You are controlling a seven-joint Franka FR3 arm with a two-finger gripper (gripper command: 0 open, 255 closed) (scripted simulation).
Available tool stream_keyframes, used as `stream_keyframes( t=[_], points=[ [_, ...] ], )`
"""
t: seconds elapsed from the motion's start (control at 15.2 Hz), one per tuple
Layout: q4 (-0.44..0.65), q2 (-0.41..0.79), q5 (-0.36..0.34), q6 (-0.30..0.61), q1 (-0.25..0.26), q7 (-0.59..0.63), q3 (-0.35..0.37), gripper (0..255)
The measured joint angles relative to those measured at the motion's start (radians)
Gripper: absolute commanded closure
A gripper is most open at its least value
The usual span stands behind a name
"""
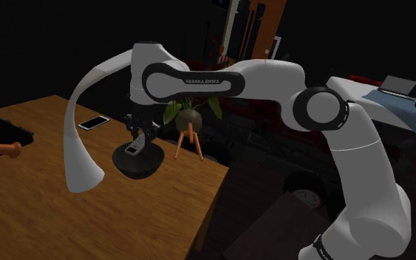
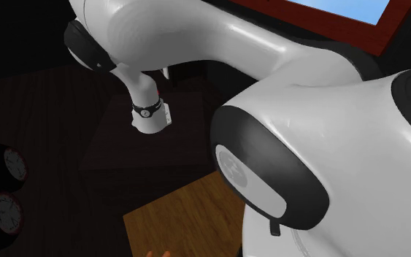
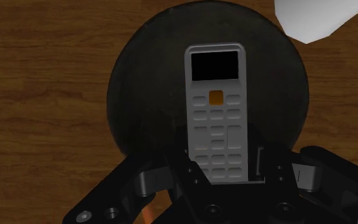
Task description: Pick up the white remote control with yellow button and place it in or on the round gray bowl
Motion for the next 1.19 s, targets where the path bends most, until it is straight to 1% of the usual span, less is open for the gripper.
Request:
stream_keyframes(
  t=[0.46,0.92,0.99,1.19],
  points=[
    [-0.065,0.023,-0.015,0.081,-0.010,0.012,-0.010,255],
    [-0.081,0.023,-0.017,0.095,-0.014,0.014,-0.011,255],
    [-0.081,0.023,-0.017,0.095,-0.014,0.014,-0.011,0],
    [-0.081,0.023,-0.017,0.095,-0.014,0.014,-0.011,0]
  ],
)
